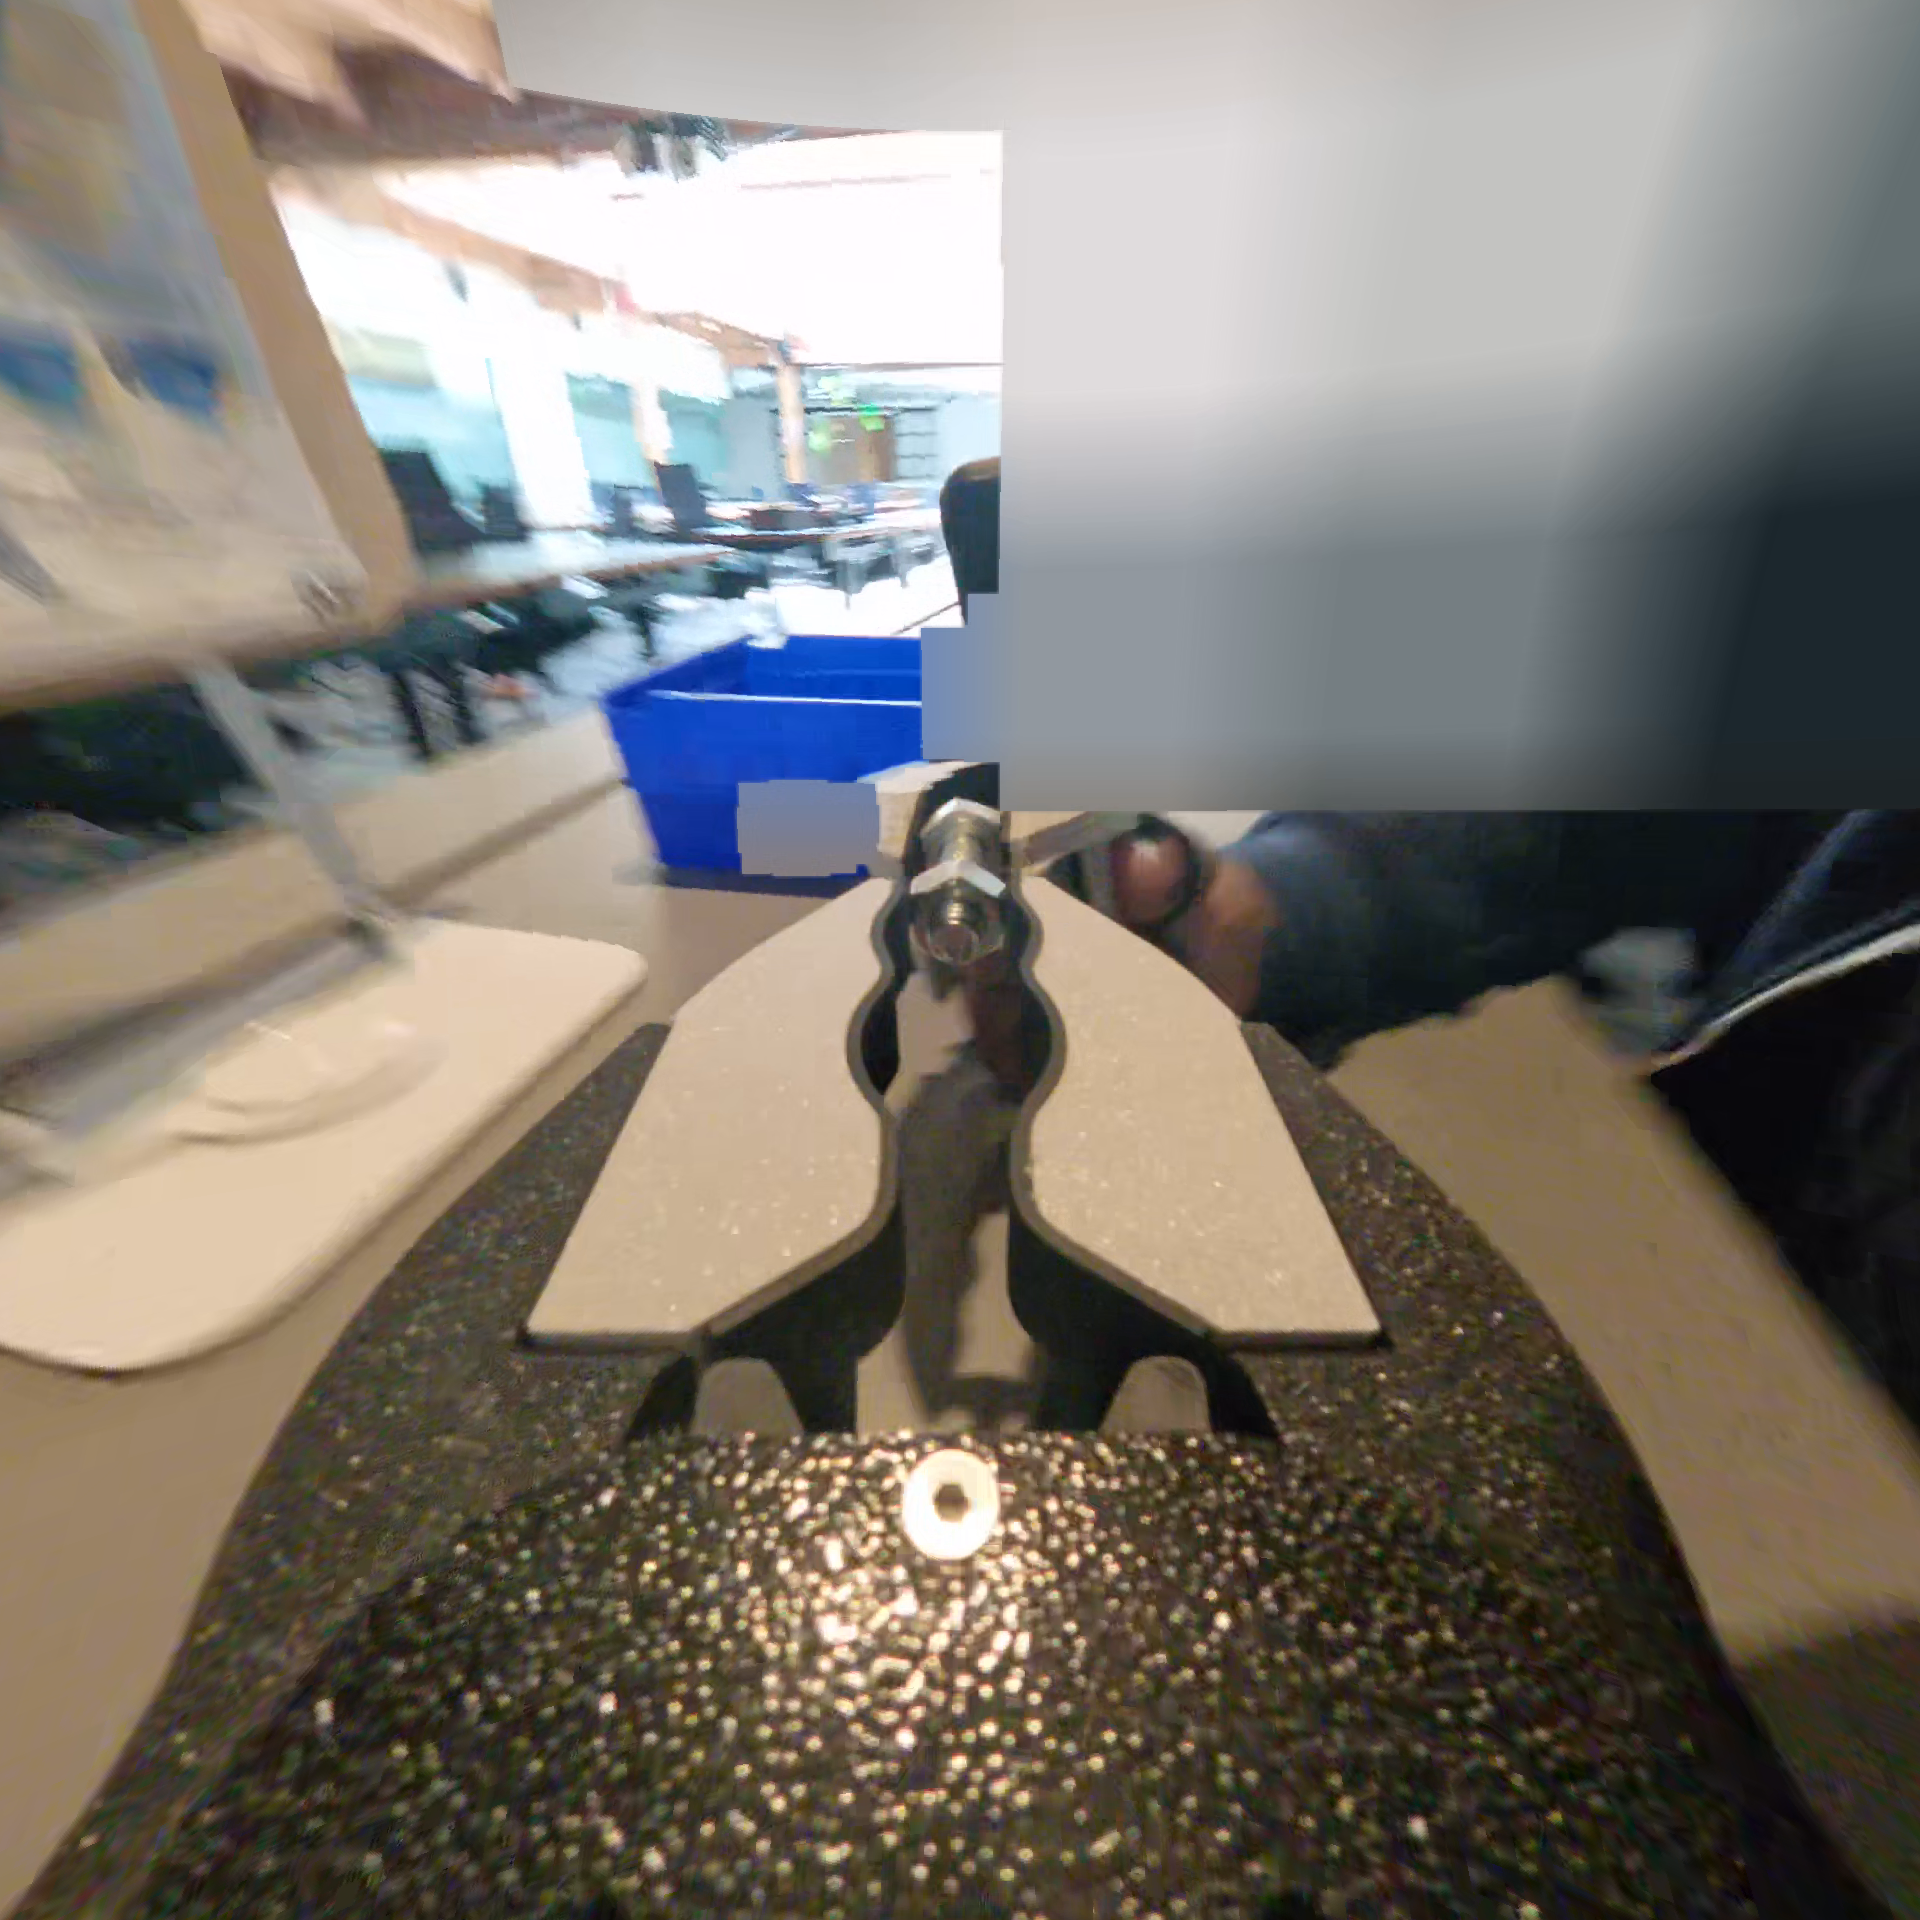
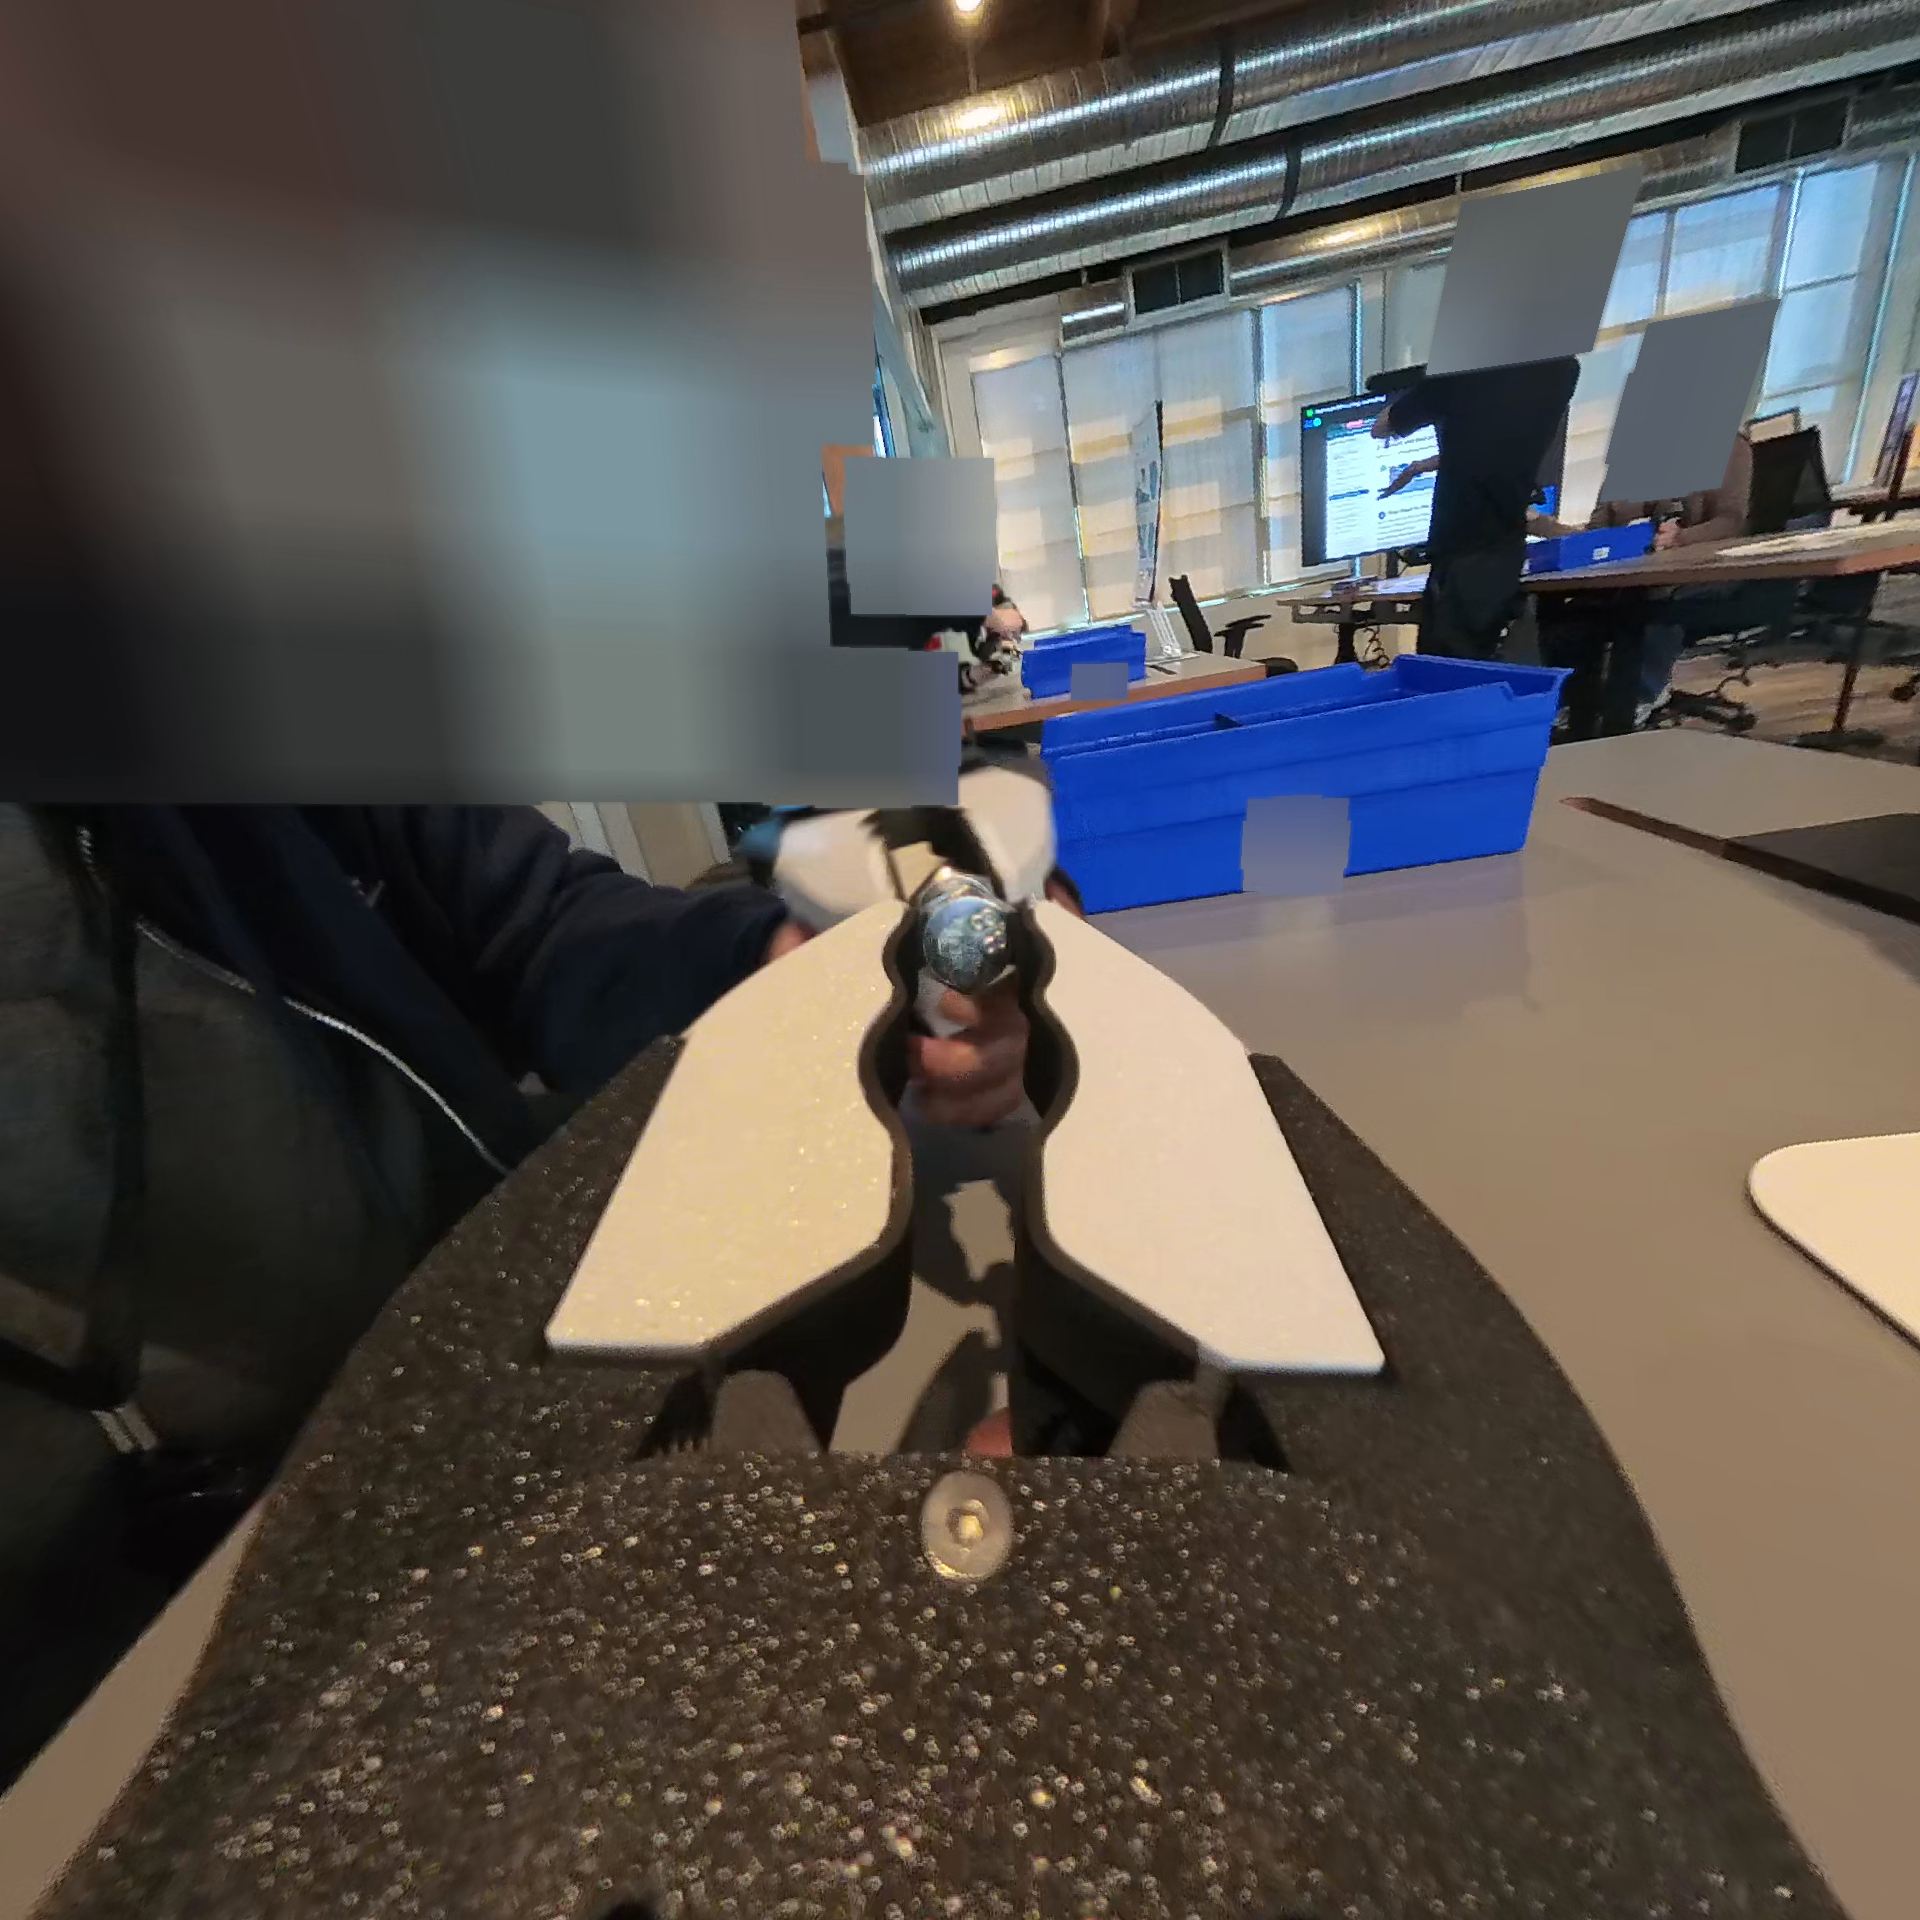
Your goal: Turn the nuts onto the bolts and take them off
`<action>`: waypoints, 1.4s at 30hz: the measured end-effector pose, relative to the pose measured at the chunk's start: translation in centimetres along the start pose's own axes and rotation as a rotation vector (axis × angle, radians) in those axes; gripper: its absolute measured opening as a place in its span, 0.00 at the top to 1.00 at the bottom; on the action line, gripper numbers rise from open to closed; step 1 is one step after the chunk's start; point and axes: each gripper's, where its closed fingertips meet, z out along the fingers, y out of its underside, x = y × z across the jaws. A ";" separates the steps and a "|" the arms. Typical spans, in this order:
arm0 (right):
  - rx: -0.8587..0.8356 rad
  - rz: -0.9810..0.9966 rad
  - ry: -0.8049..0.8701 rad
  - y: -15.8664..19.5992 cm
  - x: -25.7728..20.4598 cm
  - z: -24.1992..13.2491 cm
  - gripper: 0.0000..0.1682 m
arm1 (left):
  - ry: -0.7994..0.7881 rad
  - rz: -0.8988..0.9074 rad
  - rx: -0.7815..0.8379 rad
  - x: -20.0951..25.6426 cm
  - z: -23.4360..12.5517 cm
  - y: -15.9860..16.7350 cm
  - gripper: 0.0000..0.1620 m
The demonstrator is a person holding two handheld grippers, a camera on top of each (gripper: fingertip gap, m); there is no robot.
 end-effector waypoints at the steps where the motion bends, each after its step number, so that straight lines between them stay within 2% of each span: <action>1: 0.006 0.014 -0.001 0.0 0.0 0.0 0.90 | -0.062 0.185 -0.028 -0.1 0.0 0.2 0.90; 3: 0.010 0.027 -0.001 0.1 0.1 0.0 0.90 | -0.190 0.549 -0.073 -0.3 0.0 0.3 0.89; 4: 0.011 0.026 0.000 0.1 0.1 0.0 0.90 | -0.241 0.659 -0.073 -0.4 0.0 0.2 0.89; 5: 0.012 0.024 0.000 0.0 0.1 0.0 0.90 | -0.250 0.664 -0.044 -0.1 0.0 -0.2 0.85; 9: 0.012 0.013 0.007 -0.1 0.1 -0.1 0.90 | -0.154 0.208 0.091 -0.5 -0.4 -1.7 0.78; 14: -0.001 -0.018 0.022 0.0 0.3 -0.2 0.90 | 0.052 -0.378 0.109 -1.1 -0.5 -1.2 0.78; 20: -0.065 -0.151 0.053 0.2 0.2 -0.1 0.90 | 0.240 -0.890 0.119 -1.1 -0.2 0.2 0.79; 23: -0.073 -0.174 0.060 0.2 0.1 0.0 0.90 | 0.282 -1.037 0.135 -1.3 -0.3 0.6 0.79; 29: -0.095 -0.200 0.074 0.5 0.3 0.0 0.90 | 0.353 -1.086 0.110 -0.3 -0.1 0.5 0.79; 32: -0.101 -0.203 0.073 0.6 0.2 0.1 0.90 | 0.371 -1.045 0.092 0.3 0.0 0.5 0.86; 35: -0.090 -0.179 0.070 0.5 0.1 0.2 0.90 | 0.307 -0.852 0.067 0.2 0.0 0.6 0.89; 39: -0.033 -0.082 0.043 0.2 0.1 0.1 0.90 | 0.113 -0.339 -0.011 0.0 0.1 0.7 0.89; 42: 0.010 -0.008 0.032 0.0 0.3 -0.1 0.90 | -0.114 0.196 -0.088 -0.6 0.3 1.0 0.89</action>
